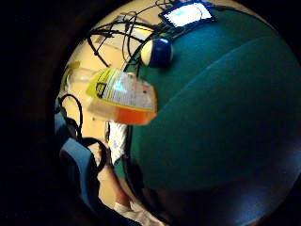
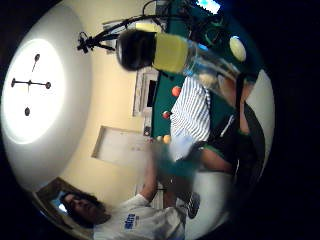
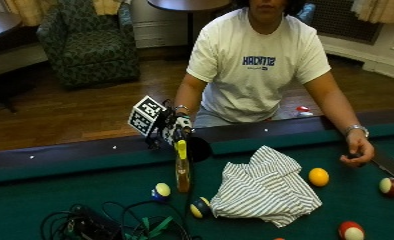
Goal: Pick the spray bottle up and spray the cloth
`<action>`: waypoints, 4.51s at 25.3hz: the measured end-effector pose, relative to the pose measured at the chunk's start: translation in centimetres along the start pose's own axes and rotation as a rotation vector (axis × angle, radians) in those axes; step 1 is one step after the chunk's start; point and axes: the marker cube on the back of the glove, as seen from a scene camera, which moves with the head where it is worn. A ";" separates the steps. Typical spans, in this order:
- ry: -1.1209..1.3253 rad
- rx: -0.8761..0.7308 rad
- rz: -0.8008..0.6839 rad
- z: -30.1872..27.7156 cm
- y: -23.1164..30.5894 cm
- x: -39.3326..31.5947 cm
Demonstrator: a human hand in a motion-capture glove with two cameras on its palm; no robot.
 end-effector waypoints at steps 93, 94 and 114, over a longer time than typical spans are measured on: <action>-0.226 -0.021 -0.115 3.8 -9.0 -4.4; -0.223 -0.006 -0.121 3.9 -8.9 -4.5; -0.285 0.107 -0.318 -0.2 -7.4 -7.4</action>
